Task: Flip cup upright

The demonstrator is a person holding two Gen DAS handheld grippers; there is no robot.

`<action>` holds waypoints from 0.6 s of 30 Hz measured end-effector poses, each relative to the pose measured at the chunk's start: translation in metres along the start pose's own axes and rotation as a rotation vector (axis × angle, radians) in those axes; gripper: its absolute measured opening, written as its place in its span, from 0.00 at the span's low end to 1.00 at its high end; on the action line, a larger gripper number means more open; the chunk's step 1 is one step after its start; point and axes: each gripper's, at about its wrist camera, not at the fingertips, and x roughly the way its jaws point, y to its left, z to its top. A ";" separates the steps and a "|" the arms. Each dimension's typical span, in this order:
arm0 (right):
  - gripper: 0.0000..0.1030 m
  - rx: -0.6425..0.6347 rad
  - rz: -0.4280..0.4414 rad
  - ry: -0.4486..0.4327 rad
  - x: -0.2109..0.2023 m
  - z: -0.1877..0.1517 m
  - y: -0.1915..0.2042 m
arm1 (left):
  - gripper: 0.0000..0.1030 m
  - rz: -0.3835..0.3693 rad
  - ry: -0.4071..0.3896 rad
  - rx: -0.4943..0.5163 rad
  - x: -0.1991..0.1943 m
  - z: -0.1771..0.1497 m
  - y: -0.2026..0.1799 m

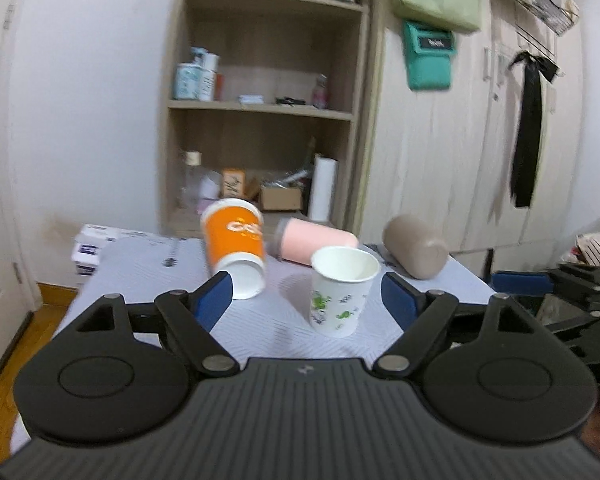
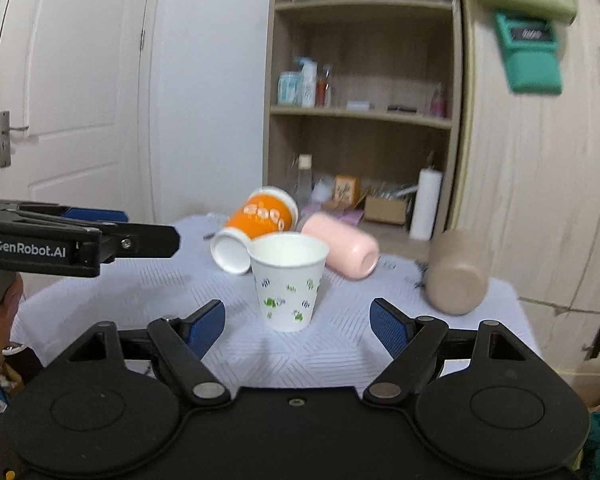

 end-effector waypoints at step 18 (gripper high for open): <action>0.82 0.064 -0.154 -0.112 -0.068 -0.003 0.026 | 0.90 0.078 -0.006 0.001 -0.056 -0.007 0.002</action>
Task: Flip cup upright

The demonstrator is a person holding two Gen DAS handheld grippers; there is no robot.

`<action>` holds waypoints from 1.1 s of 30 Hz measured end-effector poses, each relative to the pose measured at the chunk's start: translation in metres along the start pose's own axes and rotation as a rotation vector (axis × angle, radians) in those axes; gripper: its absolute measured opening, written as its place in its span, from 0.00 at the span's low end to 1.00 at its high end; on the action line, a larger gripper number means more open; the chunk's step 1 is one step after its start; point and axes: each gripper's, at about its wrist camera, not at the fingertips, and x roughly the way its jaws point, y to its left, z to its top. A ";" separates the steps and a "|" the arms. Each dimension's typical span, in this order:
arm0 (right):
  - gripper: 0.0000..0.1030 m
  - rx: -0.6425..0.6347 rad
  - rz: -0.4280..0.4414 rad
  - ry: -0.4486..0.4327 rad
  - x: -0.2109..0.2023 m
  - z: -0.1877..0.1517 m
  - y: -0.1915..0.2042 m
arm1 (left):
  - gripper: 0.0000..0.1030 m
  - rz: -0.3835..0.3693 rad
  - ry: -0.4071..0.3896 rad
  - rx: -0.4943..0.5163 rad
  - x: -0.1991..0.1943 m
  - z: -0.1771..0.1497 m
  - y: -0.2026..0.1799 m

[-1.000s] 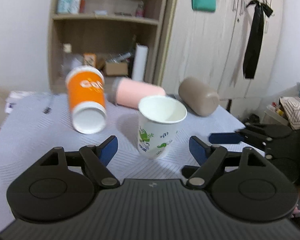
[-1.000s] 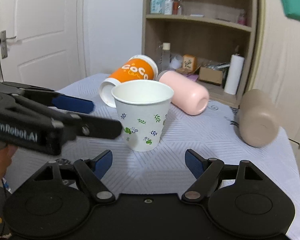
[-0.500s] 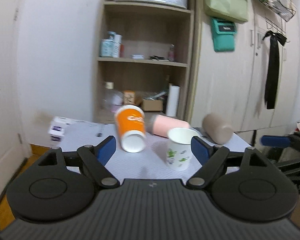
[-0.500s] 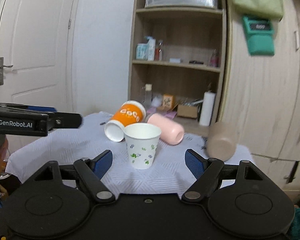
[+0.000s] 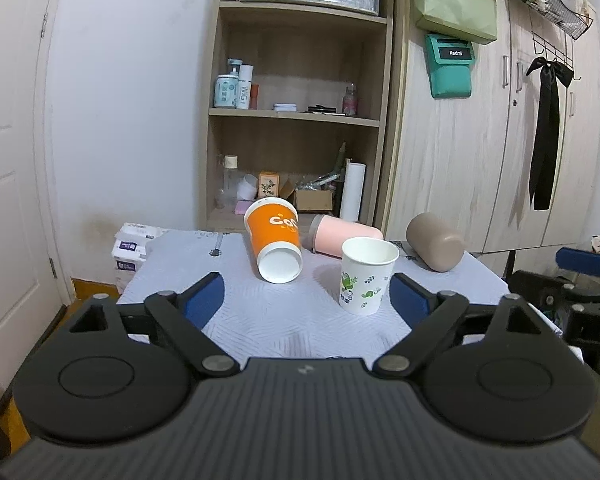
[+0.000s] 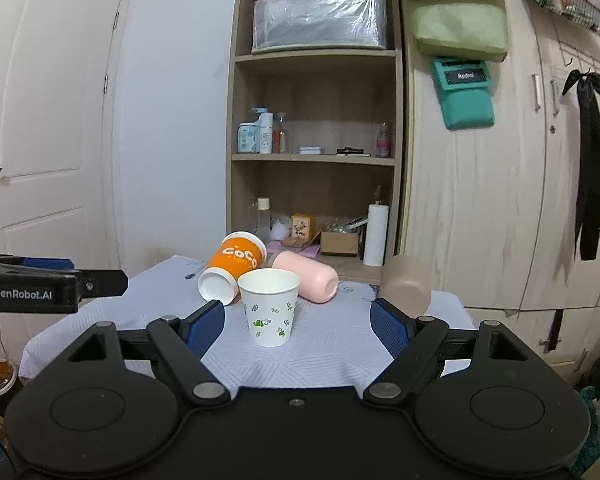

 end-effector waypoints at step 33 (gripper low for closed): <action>1.00 0.035 -0.157 0.043 -0.004 0.000 0.009 | 1.00 0.130 0.134 0.012 0.006 -0.005 0.008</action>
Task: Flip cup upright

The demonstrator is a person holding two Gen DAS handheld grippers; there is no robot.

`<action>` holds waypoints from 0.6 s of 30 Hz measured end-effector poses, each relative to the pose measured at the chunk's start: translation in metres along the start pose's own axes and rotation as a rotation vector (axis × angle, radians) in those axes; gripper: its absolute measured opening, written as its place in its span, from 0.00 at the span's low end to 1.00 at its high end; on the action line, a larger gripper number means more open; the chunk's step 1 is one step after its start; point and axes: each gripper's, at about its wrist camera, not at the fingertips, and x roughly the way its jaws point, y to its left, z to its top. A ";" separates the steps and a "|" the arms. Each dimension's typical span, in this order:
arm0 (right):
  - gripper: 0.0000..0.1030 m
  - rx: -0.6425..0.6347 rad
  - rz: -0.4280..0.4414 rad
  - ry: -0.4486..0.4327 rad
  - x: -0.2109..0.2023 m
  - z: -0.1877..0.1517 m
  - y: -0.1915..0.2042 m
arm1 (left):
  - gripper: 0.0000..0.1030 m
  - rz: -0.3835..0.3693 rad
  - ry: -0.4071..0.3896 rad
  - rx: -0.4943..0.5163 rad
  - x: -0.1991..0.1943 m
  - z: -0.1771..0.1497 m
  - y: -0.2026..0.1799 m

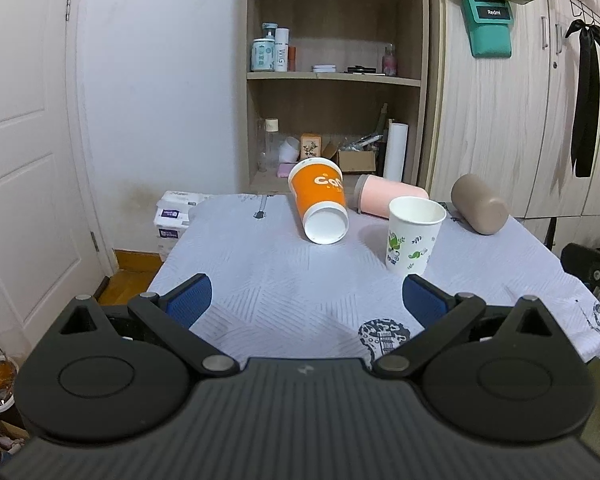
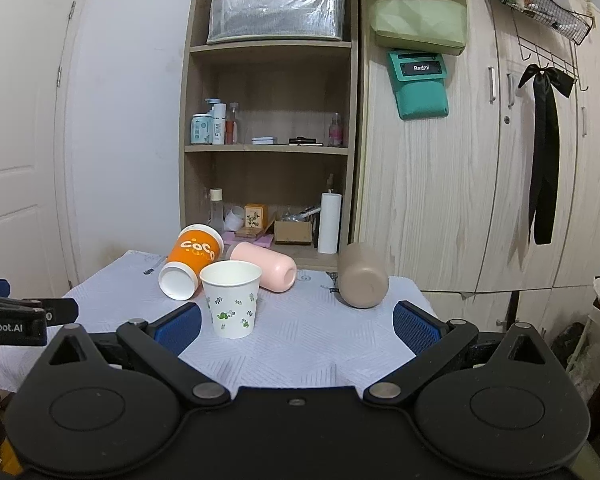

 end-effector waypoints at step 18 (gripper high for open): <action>1.00 0.010 0.000 0.028 0.004 -0.002 0.003 | 1.00 0.073 0.078 0.006 0.014 -0.001 -0.004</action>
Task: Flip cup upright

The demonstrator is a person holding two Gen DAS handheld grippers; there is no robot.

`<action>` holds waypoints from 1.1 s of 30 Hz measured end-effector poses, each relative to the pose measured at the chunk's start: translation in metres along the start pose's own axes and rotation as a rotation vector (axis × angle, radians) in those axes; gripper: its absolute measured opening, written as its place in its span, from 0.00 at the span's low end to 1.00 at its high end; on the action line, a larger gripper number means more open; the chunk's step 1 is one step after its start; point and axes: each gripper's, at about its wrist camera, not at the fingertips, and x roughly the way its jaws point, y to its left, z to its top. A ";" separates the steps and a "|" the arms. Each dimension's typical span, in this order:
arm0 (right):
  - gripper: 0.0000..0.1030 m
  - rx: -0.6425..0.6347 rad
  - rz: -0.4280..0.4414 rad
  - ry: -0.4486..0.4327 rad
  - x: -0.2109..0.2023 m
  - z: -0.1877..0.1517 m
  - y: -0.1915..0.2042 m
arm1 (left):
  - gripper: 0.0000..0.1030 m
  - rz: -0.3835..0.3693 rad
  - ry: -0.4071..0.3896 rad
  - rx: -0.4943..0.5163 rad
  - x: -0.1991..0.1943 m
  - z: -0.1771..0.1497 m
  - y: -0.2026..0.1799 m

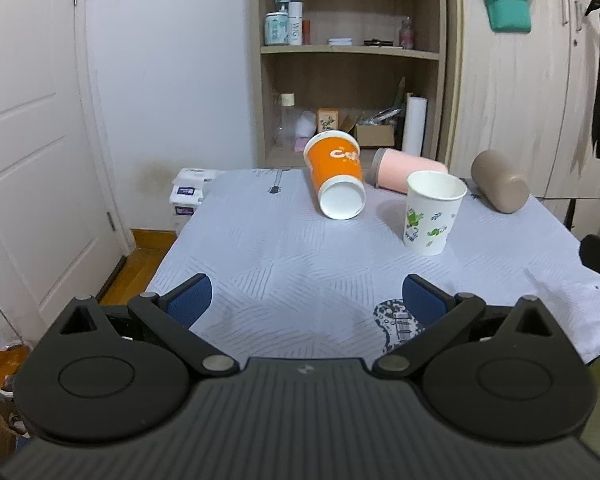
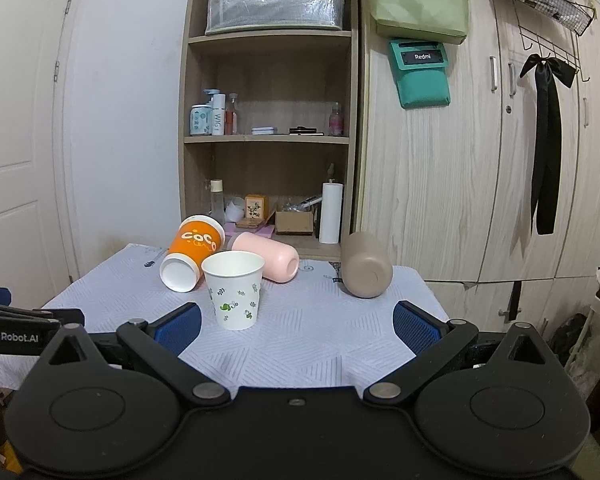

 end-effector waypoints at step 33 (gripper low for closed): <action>1.00 -0.019 -0.021 -0.004 0.000 -0.004 0.005 | 1.00 0.069 -0.153 0.063 -0.014 -0.004 -0.003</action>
